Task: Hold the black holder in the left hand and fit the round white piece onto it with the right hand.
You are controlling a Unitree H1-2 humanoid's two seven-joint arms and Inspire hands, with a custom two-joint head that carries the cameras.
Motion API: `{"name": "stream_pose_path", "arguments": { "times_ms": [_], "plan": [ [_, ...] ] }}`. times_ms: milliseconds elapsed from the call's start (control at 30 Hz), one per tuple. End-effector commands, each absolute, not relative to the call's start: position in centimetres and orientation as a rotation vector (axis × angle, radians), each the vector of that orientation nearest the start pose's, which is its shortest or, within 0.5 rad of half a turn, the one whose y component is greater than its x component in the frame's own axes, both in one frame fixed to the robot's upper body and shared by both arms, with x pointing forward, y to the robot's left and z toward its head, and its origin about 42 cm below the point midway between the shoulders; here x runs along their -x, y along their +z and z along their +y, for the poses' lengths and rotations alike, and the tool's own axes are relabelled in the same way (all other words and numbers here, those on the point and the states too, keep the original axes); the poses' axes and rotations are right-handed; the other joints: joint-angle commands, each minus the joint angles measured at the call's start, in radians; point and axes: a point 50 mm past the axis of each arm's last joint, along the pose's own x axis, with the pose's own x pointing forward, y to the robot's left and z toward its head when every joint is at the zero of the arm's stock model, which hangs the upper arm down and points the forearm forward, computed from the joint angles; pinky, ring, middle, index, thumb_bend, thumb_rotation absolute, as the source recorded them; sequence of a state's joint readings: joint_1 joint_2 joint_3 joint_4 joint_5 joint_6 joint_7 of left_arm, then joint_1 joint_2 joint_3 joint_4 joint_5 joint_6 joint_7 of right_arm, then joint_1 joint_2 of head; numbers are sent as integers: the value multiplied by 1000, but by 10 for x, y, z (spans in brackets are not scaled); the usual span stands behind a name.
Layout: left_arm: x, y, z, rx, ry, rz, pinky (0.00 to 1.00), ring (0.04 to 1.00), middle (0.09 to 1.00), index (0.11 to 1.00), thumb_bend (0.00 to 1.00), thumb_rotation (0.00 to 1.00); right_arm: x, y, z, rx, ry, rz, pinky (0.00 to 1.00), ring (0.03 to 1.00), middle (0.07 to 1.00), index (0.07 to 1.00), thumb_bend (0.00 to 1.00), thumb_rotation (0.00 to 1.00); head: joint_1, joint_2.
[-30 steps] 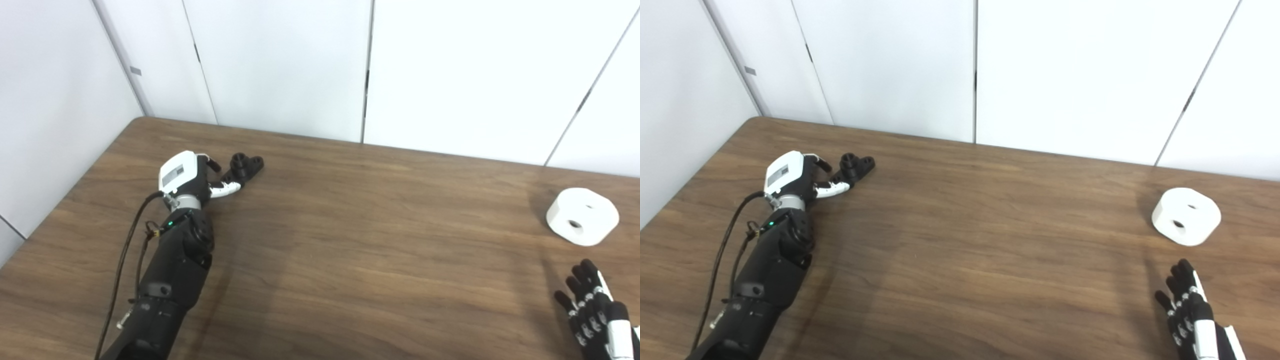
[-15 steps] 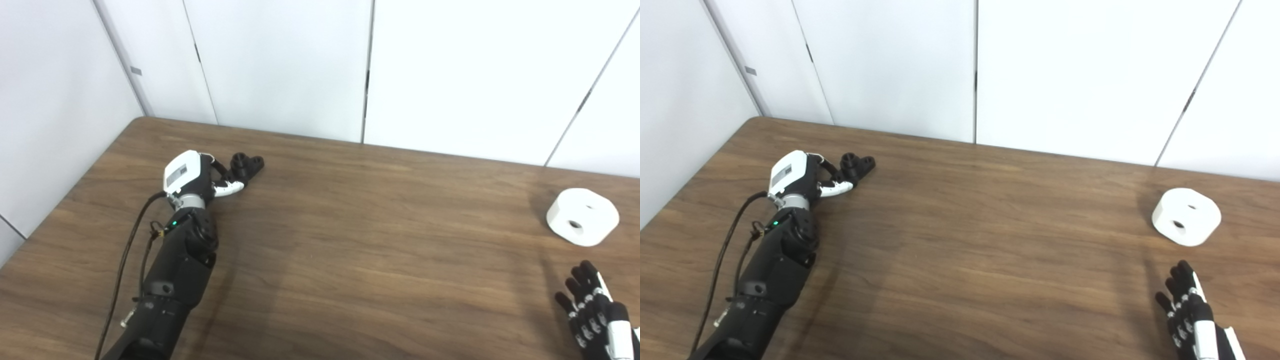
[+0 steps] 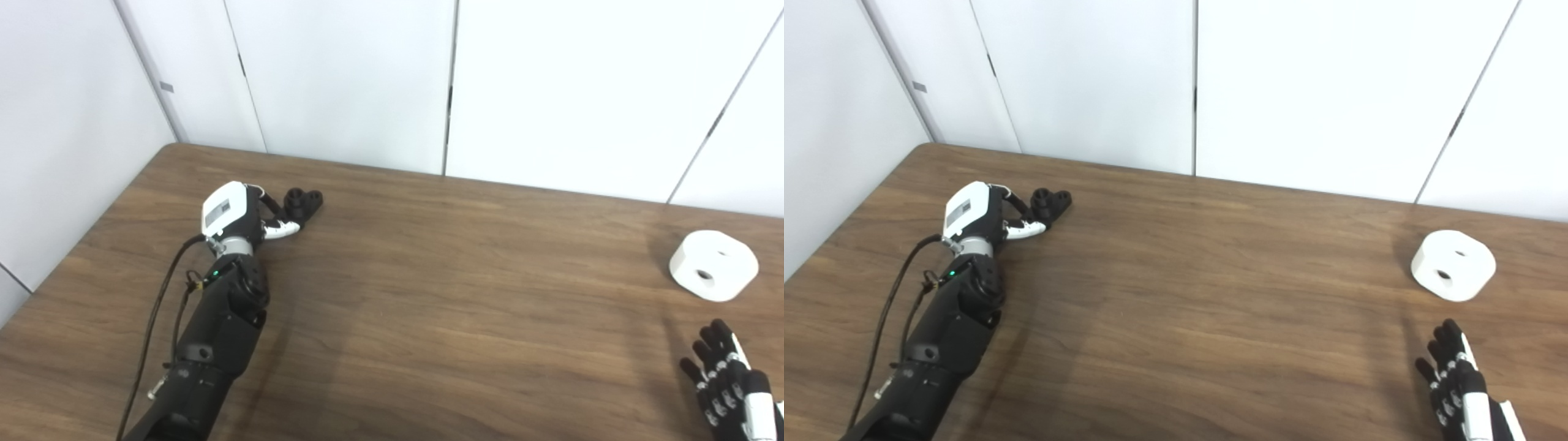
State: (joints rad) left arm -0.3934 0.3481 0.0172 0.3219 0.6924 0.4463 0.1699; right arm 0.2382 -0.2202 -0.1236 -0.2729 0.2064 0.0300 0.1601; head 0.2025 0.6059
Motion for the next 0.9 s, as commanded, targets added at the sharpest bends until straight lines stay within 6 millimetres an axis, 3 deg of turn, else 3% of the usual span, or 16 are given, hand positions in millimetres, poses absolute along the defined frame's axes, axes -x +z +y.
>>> {"name": "stream_pose_path", "arguments": {
  "times_ms": [0, 633, 800, 867],
  "plan": [
    [-413, 172, 357, -1020, 462, 195, 701, 790, 724, 482, 521, 45, -200, 132, -308, 58, 40, -37, 1000, 1000, 1000, 1000, 609, 1000, 1, 0],
    [-412, 174, 351, -972, 468, 221, 624, 760, 729, 484, 519, 44, -201, 133, -306, 70, 40, -35, 1000, 1000, 1000, 1000, 617, 1000, -7, 3],
    [-403, 175, 344, -849, 429, 227, 678, 803, 755, 484, 517, 46, -202, 134, -304, 75, 43, -30, 1000, 1000, 1000, 1000, 620, 1000, -9, 6],
    [-397, 177, 339, -767, 395, 230, 747, 836, 777, 486, 515, 45, -203, 134, -303, 73, 43, -30, 1000, 1000, 1000, 1000, 620, 1000, -10, 6]
  ]
}}
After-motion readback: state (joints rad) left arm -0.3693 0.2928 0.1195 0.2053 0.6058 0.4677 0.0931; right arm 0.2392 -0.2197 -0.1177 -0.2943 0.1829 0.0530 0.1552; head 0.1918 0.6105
